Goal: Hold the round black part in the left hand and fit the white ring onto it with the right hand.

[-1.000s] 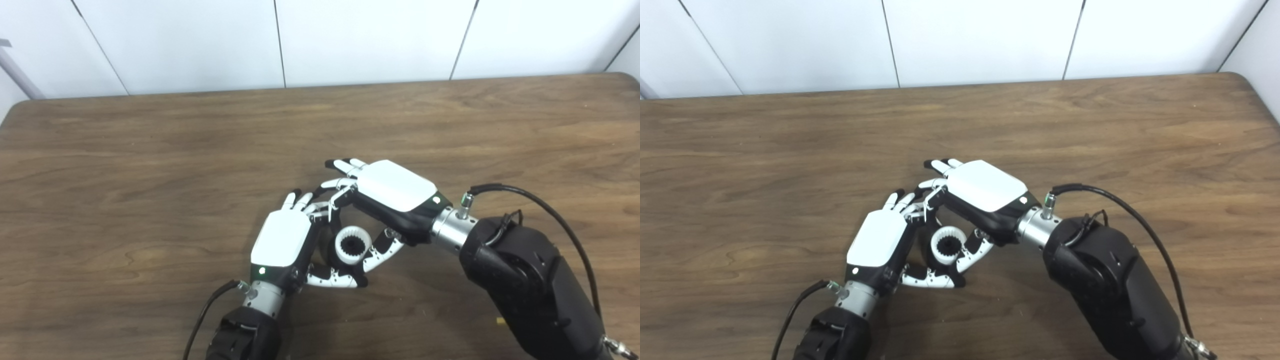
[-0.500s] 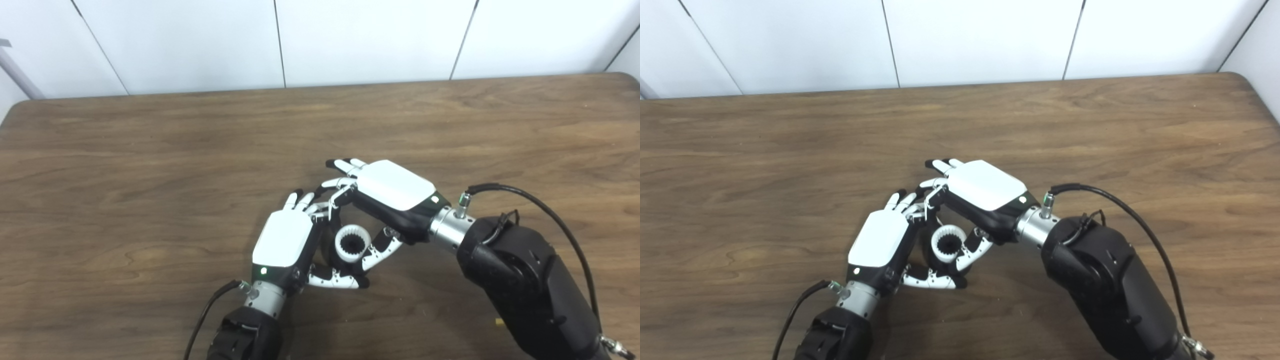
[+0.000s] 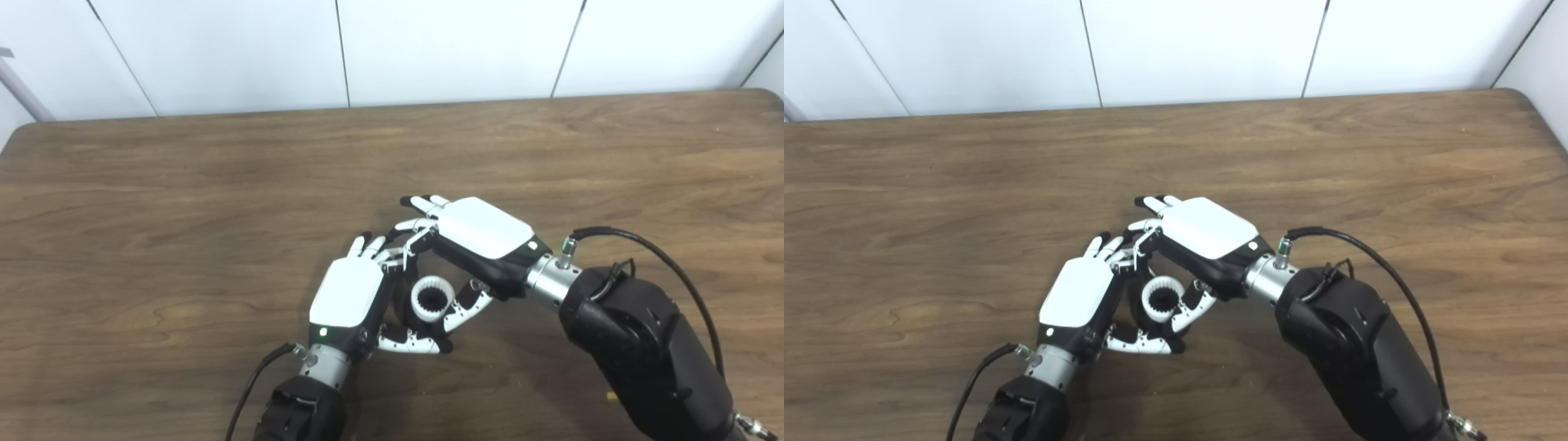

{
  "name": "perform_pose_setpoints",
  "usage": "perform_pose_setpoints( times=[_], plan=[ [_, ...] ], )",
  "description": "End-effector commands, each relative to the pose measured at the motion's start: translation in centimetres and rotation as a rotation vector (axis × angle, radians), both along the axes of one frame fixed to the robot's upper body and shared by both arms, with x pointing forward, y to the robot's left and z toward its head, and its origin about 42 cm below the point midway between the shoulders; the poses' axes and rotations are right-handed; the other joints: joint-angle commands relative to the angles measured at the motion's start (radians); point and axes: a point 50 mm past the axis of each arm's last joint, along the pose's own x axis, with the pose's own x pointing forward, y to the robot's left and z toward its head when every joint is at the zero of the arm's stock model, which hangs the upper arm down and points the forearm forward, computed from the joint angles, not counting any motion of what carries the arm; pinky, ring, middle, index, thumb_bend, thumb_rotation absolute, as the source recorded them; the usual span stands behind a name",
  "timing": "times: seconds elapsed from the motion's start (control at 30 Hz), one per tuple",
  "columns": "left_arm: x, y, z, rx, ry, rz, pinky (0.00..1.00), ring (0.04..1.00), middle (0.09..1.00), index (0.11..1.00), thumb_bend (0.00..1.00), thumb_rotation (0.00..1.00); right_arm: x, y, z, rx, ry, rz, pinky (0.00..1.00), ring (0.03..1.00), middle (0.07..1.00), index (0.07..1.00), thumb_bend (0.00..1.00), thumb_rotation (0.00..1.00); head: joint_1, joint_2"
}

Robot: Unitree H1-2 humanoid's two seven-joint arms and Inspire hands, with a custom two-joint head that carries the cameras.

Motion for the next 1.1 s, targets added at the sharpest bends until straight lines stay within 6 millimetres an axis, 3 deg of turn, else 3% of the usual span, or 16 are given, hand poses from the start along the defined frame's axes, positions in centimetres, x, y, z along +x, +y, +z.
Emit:
perform_pose_setpoints(
  times=[0.0, 1.07],
  plan=[
    [0.32, -0.25, 1.02, -0.008, -0.044, 0.001, 1.00, 0.928, 0.811, 0.486, 0.52, 0.05, 0.14, 0.20, 0.91, 0.019, -0.050, 0.013, 1.00, 1.000, 0.853, 0.483, 0.52, 0.14, 0.000, 0.001],
    [0.07, -0.15, 1.28, -0.006, -0.044, -0.001, 1.00, 0.928, 0.810, 0.485, 0.52, 0.05, 0.15, 0.09, -0.02, 0.016, -0.023, 0.000, 1.00, 1.000, 0.851, 0.483, 0.52, 0.14, -0.004, 0.004]
  ],
)
